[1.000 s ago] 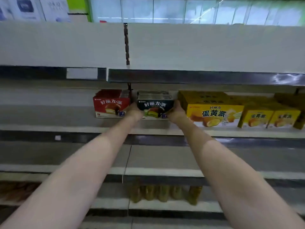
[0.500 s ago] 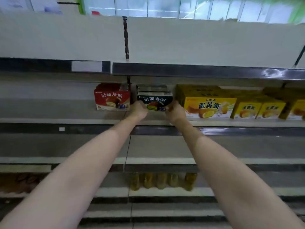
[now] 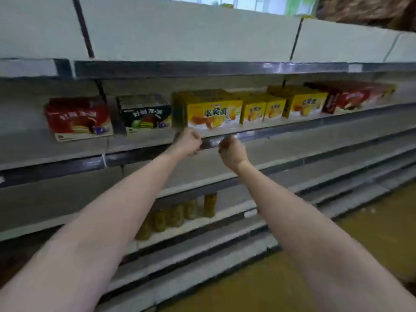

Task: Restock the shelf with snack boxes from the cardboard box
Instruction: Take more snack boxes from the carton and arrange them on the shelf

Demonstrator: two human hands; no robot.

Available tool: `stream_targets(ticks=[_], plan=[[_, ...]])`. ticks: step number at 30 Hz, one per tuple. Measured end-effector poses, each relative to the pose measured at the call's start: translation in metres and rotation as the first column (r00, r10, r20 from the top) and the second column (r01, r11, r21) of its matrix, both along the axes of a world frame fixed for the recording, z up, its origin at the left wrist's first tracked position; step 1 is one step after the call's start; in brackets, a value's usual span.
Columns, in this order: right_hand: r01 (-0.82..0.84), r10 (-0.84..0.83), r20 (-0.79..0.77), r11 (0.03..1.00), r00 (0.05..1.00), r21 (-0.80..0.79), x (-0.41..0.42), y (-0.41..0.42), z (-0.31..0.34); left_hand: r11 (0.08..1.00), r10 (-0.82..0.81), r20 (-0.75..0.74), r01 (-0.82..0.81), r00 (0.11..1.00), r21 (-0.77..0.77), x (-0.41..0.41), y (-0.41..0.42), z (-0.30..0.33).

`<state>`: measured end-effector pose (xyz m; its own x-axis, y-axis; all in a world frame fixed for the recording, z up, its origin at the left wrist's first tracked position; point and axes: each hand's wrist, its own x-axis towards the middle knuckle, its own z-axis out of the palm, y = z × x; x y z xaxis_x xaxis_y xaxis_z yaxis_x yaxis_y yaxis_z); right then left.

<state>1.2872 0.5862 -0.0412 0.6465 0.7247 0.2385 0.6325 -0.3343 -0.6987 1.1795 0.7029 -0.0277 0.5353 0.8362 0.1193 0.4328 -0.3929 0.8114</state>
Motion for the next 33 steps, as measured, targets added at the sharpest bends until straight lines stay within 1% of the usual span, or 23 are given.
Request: stream_targets(ticks=[3, 5, 7, 8, 11, 14, 17, 18, 21, 25, 28, 30, 33], plan=[[0.078, -0.078, -0.001, 0.994, 0.997, -0.077, 0.029, -0.050, -0.017, 0.984, -0.171, -0.104, 0.165, 0.980, -0.061, 0.036, -0.037, -0.024], [0.135, -0.138, -0.053, 0.989, 0.989, -0.065, 0.051, -0.082, -0.031, 0.959, -0.283, -0.150, 0.278, 0.947, -0.050, 0.062, -0.068, -0.037], [0.236, -0.241, -0.100, 0.970, 0.965, -0.066, 0.074, -0.115, -0.050, 0.922, -0.385, -0.171, 0.386, 0.907, -0.029, 0.093, -0.103, -0.052], [0.273, -0.279, -0.112, 0.960, 0.954, -0.065, 0.085, -0.134, -0.059, 0.901, -0.432, -0.179, 0.431, 0.884, -0.044, 0.108, -0.121, -0.061], [0.350, -0.357, -0.156, 0.934, 0.921, -0.074, 0.124, -0.192, -0.094, 0.848, -0.525, -0.225, 0.526, 0.821, -0.062, 0.163, -0.174, -0.086], [0.446, -0.459, -0.198, 0.888, 0.866, -0.110, 0.165, -0.260, -0.128, 0.783, -0.610, -0.262, 0.620, 0.748, -0.055, 0.221, -0.230, -0.104], [0.537, -0.566, -0.232, 0.824, 0.791, -0.181, 0.202, -0.331, -0.155, 0.736, -0.656, -0.293, 0.676, 0.695, -0.043, 0.280, -0.292, -0.129], [0.570, -0.602, -0.237, 0.798, 0.763, -0.193, 0.212, -0.354, -0.161, 0.722, -0.674, -0.294, 0.689, 0.678, -0.066, 0.297, -0.315, -0.137], [0.695, -0.706, -0.302, 0.700, 0.641, -0.163, 0.242, -0.421, -0.181, 0.659, -0.736, -0.298, 0.744, 0.607, -0.112, 0.347, -0.384, -0.164], [0.804, -0.803, -0.367, 0.560, 0.469, -0.197, 0.268, -0.502, -0.207, 0.612, -0.781, -0.269, 0.777, 0.564, -0.147, 0.399, -0.466, -0.199], [0.845, -0.840, -0.387, 0.485, 0.380, -0.224, 0.285, -0.552, -0.225, 0.590, -0.803, -0.223, 0.791, 0.553, -0.162, 0.427, -0.514, -0.217], [0.875, -0.866, -0.389, 0.424, 0.315, -0.234, 0.299, -0.578, -0.235, 0.575, -0.816, -0.206, 0.790, 0.540, -0.210, 0.447, -0.537, -0.226], [0.911, -0.883, -0.419, 0.333, 0.212, -0.241, 0.323, -0.601, -0.247, 0.502, -0.865, -0.195, 0.796, 0.462, -0.339, 0.482, -0.563, -0.241]])
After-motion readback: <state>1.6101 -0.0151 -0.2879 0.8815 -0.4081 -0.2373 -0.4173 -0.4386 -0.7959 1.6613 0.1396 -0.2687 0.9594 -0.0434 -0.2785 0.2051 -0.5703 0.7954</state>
